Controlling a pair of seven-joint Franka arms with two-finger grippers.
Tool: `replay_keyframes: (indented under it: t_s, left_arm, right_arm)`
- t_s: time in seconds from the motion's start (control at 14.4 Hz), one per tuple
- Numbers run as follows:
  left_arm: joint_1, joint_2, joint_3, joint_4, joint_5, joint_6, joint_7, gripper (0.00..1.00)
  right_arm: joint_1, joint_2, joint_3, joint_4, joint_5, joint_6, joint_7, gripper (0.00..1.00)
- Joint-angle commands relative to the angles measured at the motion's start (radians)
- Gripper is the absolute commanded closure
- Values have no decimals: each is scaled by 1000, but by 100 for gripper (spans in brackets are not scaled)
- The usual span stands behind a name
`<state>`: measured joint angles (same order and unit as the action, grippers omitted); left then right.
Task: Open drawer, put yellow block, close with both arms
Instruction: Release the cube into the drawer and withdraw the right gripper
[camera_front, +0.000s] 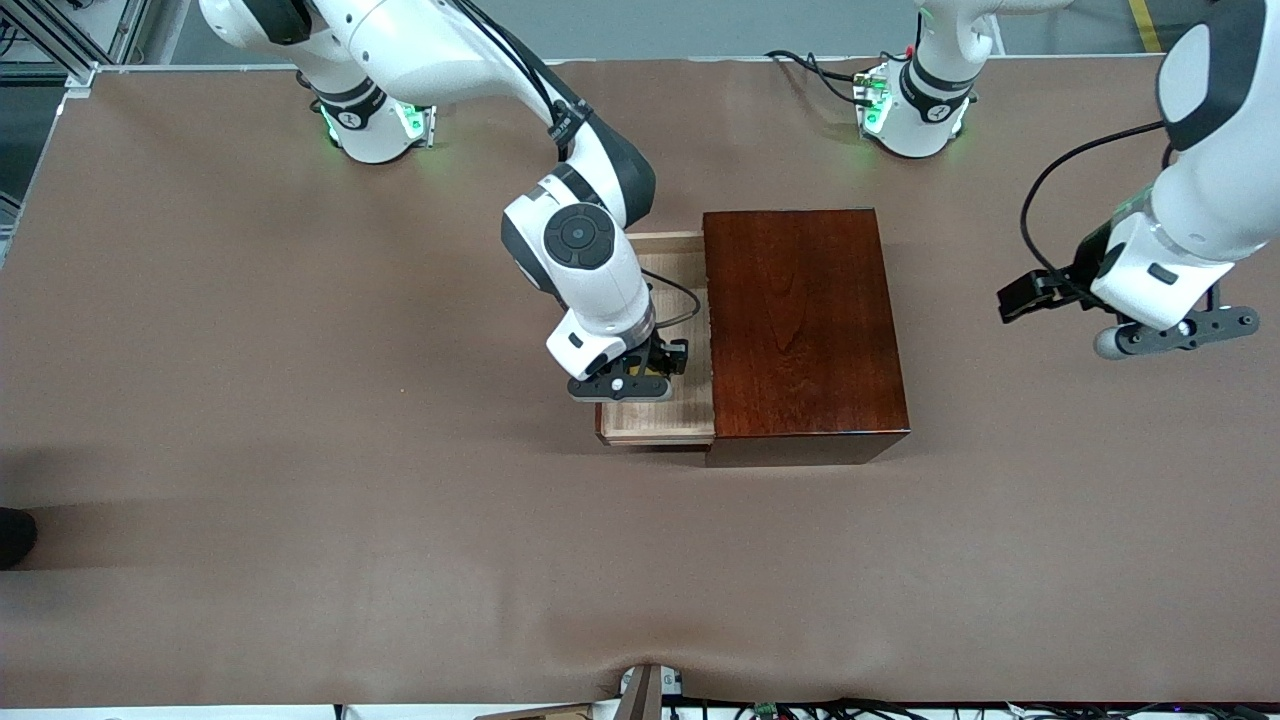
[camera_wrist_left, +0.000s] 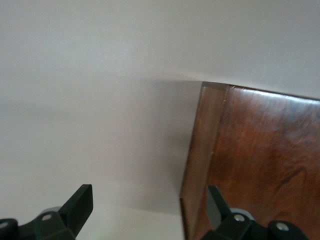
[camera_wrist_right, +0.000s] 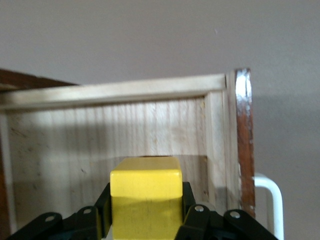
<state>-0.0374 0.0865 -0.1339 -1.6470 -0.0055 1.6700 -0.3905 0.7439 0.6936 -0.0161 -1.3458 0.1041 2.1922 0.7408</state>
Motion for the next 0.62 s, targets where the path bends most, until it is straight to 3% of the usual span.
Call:
replay_keyframes:
  t_s: [0.0,0.07,0.14,0.21,0.42,0.55]
  left_arm:
    - [-59,29,-4,30,-18,-4,-169,0]
    - [-85,35,-4,30,-15,-4,-238,0]
    - [-102,38,-4,30,-11,-3,-296,0]
    - [-120,47,-4,30,-14,-1,-348,0]
    - [-150,67,-6,48,-18,10,-474,0]
    - [-154,96,-18,84,-19,20,-572,0]
  right_arm:
    - [9,-3,-2,8,14,-46,11,100]
    - [8,-3,-2,8,16,-46,12,100]
    - [9,-3,-2,10,17,-45,15,69]
    - [9,0,-2,14,22,-40,23,1]
    - [5,-12,-2,19,22,-48,23,0]
    - [-21,-84,-4,19,26,-109,17,0]
